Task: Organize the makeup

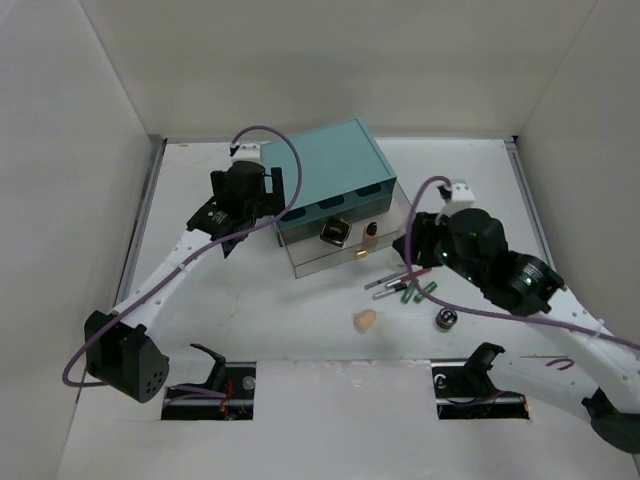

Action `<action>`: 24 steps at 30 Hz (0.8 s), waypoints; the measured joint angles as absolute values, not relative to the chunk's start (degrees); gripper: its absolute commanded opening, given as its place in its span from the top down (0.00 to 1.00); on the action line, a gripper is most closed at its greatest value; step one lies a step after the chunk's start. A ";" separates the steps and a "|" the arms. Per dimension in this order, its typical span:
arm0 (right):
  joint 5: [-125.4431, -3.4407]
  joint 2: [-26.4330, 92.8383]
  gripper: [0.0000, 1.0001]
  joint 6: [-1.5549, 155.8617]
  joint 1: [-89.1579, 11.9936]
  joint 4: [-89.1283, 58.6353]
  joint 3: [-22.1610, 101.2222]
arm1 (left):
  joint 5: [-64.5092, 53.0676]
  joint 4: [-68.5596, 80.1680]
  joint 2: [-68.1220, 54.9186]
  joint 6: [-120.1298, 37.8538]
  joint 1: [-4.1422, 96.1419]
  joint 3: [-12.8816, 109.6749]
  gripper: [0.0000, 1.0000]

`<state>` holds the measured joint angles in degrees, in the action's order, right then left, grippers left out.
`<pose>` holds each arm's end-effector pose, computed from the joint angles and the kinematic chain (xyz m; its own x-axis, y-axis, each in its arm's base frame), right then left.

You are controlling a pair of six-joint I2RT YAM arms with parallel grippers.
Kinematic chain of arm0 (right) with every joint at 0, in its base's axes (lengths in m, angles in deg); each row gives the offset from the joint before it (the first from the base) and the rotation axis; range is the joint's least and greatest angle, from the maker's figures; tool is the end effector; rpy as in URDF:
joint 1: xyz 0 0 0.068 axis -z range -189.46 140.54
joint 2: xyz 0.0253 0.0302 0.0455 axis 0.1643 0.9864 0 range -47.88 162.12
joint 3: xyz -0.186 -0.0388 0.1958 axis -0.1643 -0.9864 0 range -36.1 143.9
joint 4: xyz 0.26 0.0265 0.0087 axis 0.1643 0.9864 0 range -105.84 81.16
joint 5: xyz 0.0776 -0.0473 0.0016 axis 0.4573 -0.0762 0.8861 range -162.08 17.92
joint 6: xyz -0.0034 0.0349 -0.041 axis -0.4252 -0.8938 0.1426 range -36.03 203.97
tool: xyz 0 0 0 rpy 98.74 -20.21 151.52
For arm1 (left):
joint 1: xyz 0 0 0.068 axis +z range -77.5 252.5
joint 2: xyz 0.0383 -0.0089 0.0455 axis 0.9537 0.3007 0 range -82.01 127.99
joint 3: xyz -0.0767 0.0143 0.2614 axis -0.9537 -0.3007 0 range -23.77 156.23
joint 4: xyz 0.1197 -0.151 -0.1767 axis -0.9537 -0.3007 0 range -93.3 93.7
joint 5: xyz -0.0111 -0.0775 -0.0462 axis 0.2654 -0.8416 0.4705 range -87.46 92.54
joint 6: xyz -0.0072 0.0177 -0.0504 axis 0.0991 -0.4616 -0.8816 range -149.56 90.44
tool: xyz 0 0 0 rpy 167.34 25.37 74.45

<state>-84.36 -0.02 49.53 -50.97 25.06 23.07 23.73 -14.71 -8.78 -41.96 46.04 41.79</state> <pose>0.1292 0.1043 0.3624 -0.5929 0.2131 -0.7766 -0.2109 0.8896 0.4051 0.2661 -0.1182 0.3460 -0.4112 -0.0191 -0.9113 0.0373 0.9986 -0.0378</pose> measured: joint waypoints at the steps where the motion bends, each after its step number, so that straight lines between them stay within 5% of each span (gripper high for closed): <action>1: -84.36 2.47 1.00 53.42 -52.46 23.14 25.24 | 23.58 -14.65 -8.78 -42.03 46.35 41.70 0.00; 9: -81.84 26.75 1.00 86.58 -56.48 13.46 40.36 | 22.68 -14.06 -8.91 -42.12 48.58 41.15 0.00; 15: -76.40 34.31 1.00 107.39 -61.16 12.01 44.12 | 22.29 -14.17 -11.57 -42.77 51.13 38.86 0.00; 24: -71.63 48.26 1.00 118.49 -62.86 19.16 52.95 | 22.27 -14.30 -14.15 -43.78 54.35 37.98 0.00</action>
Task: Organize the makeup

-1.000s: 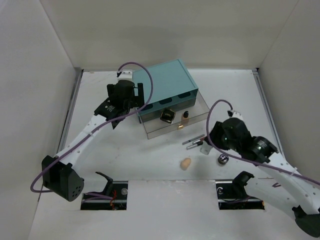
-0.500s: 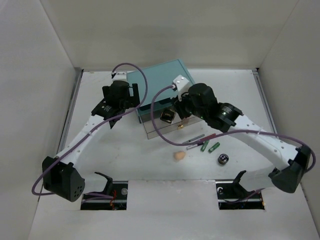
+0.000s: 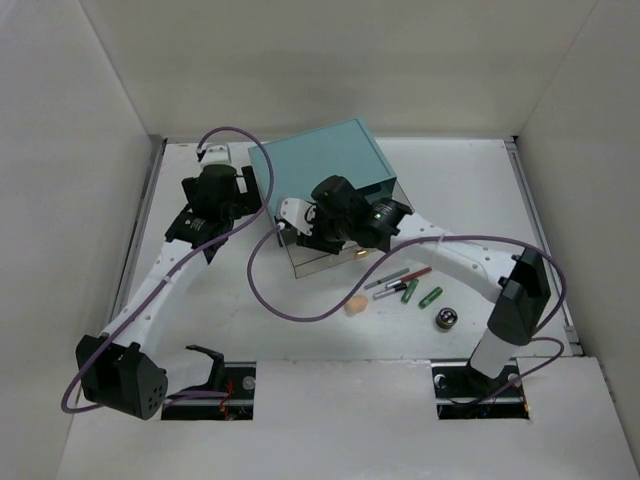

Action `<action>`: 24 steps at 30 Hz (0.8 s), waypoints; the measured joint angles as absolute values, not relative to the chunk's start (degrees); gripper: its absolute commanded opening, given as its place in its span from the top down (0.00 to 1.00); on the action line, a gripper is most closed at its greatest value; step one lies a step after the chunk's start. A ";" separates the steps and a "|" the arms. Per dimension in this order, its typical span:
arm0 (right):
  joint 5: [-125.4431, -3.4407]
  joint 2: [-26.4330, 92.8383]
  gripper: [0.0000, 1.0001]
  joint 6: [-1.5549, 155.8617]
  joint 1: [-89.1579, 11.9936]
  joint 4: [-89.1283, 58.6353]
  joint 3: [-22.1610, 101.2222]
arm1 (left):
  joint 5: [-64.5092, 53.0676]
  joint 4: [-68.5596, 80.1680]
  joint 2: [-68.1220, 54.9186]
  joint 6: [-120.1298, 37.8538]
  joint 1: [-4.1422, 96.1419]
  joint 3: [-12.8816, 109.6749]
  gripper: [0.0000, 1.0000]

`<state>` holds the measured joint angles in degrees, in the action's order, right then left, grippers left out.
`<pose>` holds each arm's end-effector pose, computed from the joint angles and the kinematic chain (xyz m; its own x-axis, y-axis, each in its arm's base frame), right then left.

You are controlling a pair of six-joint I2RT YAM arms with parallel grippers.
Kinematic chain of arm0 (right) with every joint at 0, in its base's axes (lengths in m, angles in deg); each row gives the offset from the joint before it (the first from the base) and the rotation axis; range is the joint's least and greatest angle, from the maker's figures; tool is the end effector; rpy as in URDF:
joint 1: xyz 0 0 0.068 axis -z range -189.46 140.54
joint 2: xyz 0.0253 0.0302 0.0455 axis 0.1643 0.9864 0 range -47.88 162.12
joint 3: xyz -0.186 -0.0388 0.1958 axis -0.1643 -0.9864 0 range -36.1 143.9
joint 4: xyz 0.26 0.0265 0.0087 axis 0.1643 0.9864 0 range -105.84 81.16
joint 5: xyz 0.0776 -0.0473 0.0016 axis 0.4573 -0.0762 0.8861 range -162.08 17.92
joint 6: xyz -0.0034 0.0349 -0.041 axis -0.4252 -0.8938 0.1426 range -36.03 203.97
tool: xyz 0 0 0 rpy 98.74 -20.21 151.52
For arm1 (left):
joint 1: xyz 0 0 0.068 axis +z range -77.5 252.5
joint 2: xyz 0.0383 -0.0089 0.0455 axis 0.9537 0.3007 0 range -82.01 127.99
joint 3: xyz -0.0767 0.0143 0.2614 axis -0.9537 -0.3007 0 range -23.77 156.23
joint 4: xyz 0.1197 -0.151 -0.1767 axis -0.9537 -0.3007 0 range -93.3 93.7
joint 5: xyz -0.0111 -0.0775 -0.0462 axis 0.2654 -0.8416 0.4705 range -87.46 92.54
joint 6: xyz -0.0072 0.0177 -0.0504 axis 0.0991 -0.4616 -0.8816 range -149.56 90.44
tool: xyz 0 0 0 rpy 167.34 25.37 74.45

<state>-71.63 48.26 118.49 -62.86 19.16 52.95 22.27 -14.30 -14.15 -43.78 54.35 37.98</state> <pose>0.2263 0.3053 0.3318 0.1278 -0.7786 -0.6144 -0.8908 0.1823 -0.4162 0.2589 -0.0724 0.3478 -0.3764 -0.1201 -0.9187 -0.0950 0.9913 -0.0907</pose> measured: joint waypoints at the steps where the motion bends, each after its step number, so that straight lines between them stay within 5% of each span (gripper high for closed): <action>1: -71.44 49.59 1.00 118.93 -62.73 20.43 53.74 | 22.24 -14.30 -14.15 -43.82 54.57 37.87 0.00; 8: -71.22 56.04 0.92 120.37 -61.11 29.72 58.66 | 22.09 -14.34 -14.37 -44.26 55.18 36.89 0.00; 13: -72.25 56.87 0.66 120.59 -59.39 33.15 60.03 | 21.98 -14.36 -14.37 -44.67 55.75 36.67 0.00; 24: -67.98 55.56 0.28 118.82 -58.67 30.88 60.14 | 20.58 -14.32 -12.97 -45.07 55.13 36.98 0.00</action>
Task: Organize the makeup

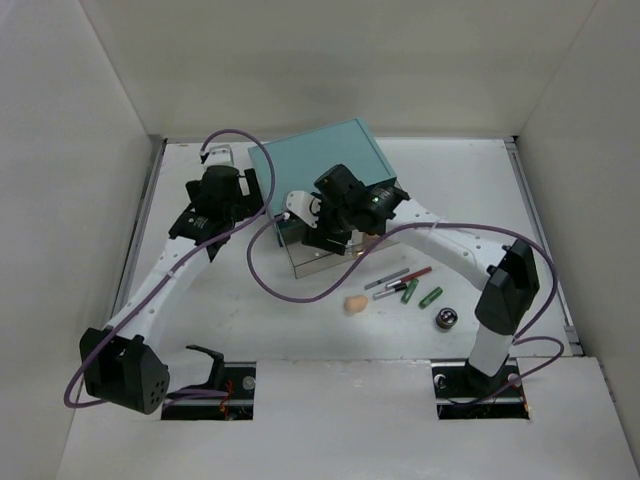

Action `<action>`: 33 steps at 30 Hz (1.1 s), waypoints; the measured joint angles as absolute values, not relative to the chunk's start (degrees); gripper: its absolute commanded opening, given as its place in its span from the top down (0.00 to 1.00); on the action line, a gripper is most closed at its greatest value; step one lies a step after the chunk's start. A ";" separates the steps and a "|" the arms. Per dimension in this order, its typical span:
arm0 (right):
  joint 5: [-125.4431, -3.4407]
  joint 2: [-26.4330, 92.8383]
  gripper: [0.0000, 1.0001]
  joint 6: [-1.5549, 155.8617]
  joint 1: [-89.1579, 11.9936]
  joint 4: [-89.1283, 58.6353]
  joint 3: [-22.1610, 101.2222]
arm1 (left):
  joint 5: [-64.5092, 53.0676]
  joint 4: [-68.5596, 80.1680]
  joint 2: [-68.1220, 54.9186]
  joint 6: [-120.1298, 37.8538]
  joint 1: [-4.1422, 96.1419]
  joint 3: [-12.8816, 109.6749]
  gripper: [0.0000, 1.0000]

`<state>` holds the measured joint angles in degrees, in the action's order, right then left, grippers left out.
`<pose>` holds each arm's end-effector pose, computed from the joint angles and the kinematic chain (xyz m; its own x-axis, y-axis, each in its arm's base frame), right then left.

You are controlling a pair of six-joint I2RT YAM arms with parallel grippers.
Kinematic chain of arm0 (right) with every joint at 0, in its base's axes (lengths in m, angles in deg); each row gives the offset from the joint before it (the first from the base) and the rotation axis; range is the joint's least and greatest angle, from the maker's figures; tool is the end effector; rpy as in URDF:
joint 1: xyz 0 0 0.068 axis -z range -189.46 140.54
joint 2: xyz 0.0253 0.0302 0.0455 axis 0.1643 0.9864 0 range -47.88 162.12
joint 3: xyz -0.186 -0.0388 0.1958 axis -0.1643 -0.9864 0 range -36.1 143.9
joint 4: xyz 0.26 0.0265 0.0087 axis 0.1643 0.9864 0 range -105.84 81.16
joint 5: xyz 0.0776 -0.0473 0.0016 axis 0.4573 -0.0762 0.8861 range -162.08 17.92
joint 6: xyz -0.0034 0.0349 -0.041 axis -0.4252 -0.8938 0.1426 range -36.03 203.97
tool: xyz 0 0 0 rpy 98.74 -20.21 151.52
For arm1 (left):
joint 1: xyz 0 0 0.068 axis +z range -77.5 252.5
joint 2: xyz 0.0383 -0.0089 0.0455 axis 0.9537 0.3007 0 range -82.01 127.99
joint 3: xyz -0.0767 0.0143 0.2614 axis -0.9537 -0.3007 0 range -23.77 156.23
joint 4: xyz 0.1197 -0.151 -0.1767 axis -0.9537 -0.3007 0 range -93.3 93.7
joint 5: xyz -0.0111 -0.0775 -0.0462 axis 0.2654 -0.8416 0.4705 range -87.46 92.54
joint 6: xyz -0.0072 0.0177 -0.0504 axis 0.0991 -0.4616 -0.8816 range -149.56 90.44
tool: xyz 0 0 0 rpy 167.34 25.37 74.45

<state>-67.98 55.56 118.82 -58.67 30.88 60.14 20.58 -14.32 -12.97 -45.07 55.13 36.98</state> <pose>0.2570 0.3018 0.3106 0.0141 -0.8563 -0.5163 -0.9440 0.1588 -0.2891 0.2641 -0.0712 0.3364 -0.4127 -0.1374 -0.9005 -0.0949 0.9897 -0.1076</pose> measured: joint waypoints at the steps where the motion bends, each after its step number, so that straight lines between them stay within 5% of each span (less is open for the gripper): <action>1: -67.42 54.79 0.27 118.60 -58.49 30.11 59.97 | 20.50 -14.30 -12.64 -45.07 54.89 37.13 0.00; 8: -65.54 47.19 0.25 111.45 -55.76 22.24 56.14 | 19.93 -14.15 -10.87 -45.09 53.80 38.33 0.00; 10: -65.73 43.30 0.20 105.92 -53.84 18.35 52.14 | 19.88 -14.08 -10.66 -45.09 53.32 38.64 0.00; 12: -67.02 38.05 0.00 98.78 -51.08 14.81 47.12 | 19.88 -13.91 -10.35 -45.07 52.49 39.06 0.00; 22: -78.43 9.31 0.00 65.49 -36.90 16.69 23.25 | 18.44 -11.09 -3.46 -44.98 50.11 42.03 0.07; 33: -82.15 2.08 0.00 41.34 -27.02 35.01 5.26 | 17.48 -9.86 -2.18 -44.72 47.94 43.78 0.05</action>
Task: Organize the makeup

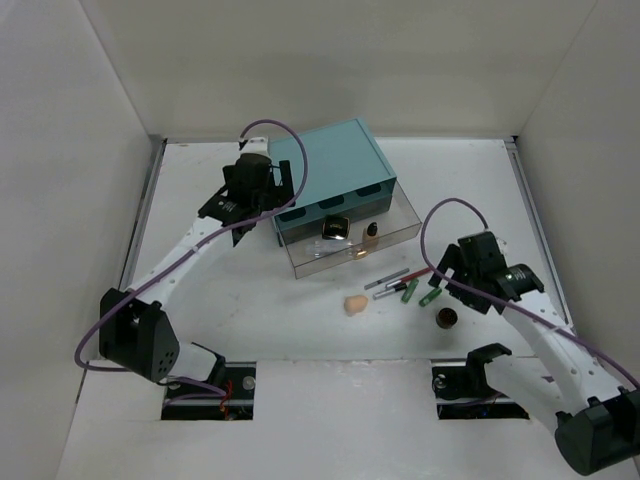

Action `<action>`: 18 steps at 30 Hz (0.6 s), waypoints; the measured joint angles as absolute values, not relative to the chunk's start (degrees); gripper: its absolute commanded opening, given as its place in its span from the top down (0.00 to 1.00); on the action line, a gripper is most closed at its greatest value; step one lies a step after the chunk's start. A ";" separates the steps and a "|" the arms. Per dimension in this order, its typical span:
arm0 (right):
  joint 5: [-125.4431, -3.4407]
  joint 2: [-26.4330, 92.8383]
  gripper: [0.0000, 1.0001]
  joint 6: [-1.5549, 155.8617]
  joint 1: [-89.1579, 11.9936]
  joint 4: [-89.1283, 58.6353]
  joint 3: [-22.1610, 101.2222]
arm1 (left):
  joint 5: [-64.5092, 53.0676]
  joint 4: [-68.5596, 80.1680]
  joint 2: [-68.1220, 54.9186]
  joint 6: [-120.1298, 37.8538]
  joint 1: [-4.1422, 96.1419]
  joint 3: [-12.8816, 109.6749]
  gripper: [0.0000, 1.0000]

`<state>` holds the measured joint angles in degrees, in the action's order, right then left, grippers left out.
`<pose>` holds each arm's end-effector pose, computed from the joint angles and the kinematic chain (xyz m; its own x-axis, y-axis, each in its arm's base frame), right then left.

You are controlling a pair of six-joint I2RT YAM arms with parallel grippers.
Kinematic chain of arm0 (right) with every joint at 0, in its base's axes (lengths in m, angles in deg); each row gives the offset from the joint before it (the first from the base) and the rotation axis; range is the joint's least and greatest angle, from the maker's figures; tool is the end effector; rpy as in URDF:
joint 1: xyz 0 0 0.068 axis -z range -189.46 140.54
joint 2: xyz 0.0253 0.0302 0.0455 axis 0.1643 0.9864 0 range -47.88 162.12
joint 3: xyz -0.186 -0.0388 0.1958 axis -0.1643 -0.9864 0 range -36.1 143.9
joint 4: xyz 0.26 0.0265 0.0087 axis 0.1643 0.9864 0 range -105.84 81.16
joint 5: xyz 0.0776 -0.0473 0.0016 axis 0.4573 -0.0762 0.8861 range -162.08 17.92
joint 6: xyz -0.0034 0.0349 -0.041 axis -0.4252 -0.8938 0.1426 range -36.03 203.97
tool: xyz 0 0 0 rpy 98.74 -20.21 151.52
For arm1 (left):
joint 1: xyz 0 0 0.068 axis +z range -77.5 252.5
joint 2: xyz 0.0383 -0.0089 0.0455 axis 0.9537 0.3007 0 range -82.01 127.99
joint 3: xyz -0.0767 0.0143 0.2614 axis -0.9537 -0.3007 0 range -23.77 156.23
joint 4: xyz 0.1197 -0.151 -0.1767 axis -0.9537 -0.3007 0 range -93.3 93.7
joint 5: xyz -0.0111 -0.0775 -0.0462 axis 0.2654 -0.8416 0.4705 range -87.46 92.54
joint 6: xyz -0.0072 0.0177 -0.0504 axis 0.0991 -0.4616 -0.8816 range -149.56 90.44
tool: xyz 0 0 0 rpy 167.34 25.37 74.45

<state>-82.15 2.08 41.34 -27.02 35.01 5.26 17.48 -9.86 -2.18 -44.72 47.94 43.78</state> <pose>0.1513 0.0414 0.2444 -0.7480 0.4626 -0.4759 0.3997 0.8864 0.2334 0.2976 -0.1260 0.3327 -0.4325 -0.0803 -0.8981 0.0802 0.9886 -0.1270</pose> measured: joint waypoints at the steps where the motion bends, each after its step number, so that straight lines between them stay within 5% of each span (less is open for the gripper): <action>1: -82.17 1.94 0.00 39.85 -26.62 35.51 4.17 | 17.48 -9.75 -2.35 -44.65 47.66 43.78 0.05; 11: -81.27 7.61 0.00 31.70 -23.32 33.89 -1.76 | 17.44 -9.80 -6.22 -44.41 46.13 43.45 0.00; 16: -79.85 9.24 0.11 29.51 -23.32 32.58 -4.31 | 17.70 -10.17 -7.53 -44.43 44.75 43.08 0.00; 18: -79.46 9.62 0.25 28.75 -23.35 31.86 -5.41 | 17.79 -10.30 -7.99 -44.43 44.14 42.31 0.00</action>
<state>-79.46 9.62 28.75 -23.35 31.86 -5.41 17.79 -10.30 -7.99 -44.43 44.14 42.31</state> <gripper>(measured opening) 0.859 0.997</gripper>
